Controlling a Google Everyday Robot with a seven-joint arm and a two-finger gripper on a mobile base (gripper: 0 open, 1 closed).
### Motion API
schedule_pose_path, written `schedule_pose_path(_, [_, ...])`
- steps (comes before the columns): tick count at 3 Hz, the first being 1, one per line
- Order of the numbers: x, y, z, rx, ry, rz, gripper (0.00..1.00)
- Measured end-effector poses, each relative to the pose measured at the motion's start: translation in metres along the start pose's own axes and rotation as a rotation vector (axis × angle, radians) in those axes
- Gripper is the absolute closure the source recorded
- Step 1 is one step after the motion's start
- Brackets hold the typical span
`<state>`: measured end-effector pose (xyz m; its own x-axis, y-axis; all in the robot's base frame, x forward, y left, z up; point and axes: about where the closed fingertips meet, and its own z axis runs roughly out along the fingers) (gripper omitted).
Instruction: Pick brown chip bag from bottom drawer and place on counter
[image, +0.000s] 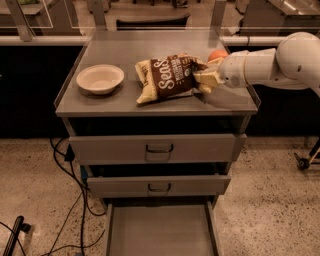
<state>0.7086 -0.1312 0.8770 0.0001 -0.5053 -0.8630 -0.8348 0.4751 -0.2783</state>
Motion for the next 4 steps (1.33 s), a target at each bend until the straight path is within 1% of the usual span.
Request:
schedule_pose_path(2, [0.0000, 0.0001, 0.0001, 0.000, 0.000, 0.000, 0.34])
schedule_pose_path(3, [0.0000, 0.0001, 0.0001, 0.000, 0.000, 0.000, 0.12])
schedule_pose_path(4, [0.0000, 0.0001, 0.0002, 0.000, 0.000, 0.000, 0.00])
